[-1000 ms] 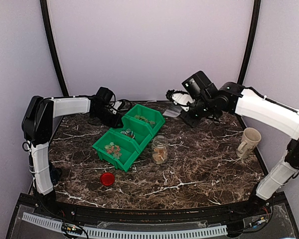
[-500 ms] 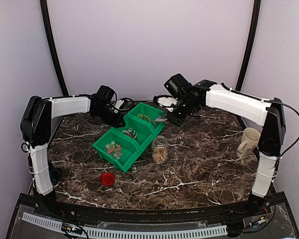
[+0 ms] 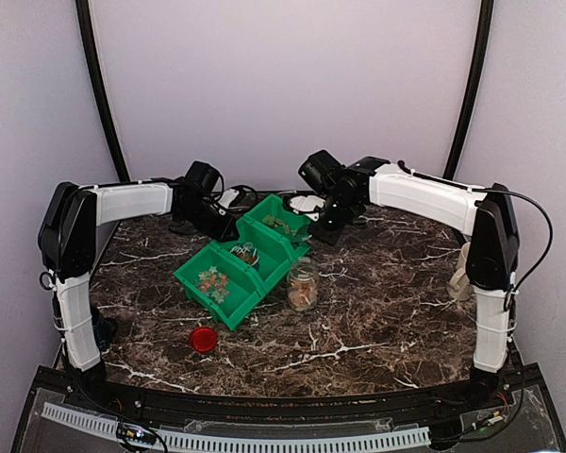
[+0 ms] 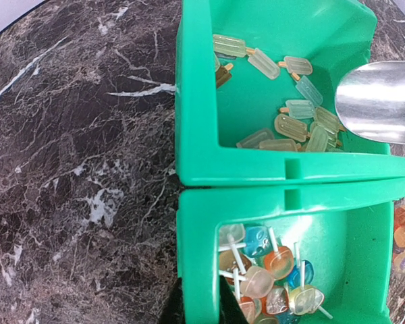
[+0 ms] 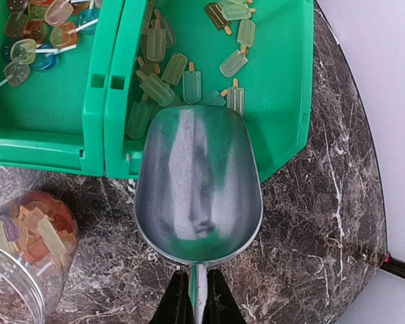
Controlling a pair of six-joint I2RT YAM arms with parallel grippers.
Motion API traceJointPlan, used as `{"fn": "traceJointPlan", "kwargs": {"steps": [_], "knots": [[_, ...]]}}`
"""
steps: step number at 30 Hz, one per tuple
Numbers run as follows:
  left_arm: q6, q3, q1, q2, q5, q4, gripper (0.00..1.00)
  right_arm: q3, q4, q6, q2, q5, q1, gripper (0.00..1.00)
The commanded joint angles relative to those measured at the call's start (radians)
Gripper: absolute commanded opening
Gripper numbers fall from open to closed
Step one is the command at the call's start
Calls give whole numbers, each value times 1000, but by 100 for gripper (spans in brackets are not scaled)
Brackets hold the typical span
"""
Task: Pack the candies
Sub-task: Scoop the fake candies from the storage box.
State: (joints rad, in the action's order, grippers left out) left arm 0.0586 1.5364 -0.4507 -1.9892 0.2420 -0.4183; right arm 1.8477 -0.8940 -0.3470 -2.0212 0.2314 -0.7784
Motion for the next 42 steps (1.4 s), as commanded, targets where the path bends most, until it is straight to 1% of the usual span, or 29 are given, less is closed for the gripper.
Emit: {"fn": "traceJointPlan", "kwargs": {"steps": [1,7,12,15,19,24,26,31,34,38,42], "knots": [[18,28,-16,109,38,49,0,41,-48,-12,-55,24,10,0],[45,16,-32,110,51,60,0,119,-99,-43,-141,18,24,0],[55,10,-37,110,67,68,0,168,-127,-110,-218,-29,26,0],[53,6,-37,112,76,71,0,166,-98,-122,-246,-82,28,0],[44,-5,-38,115,91,83,0,120,40,-72,-257,-144,45,0],[41,-10,-37,116,100,88,0,2,249,-1,-232,-184,59,0],[40,-10,-38,116,107,91,0,-58,333,0,-214,-215,62,0],[40,-11,-37,118,126,98,0,-124,416,-57,-207,-319,62,0],[40,-14,-37,119,133,101,0,-147,426,-122,-211,-419,61,0],[49,-19,-38,125,136,100,0,-139,374,-203,-224,-464,56,0],[65,-25,-38,136,149,104,0,-122,269,-323,-245,-427,57,0]]}}
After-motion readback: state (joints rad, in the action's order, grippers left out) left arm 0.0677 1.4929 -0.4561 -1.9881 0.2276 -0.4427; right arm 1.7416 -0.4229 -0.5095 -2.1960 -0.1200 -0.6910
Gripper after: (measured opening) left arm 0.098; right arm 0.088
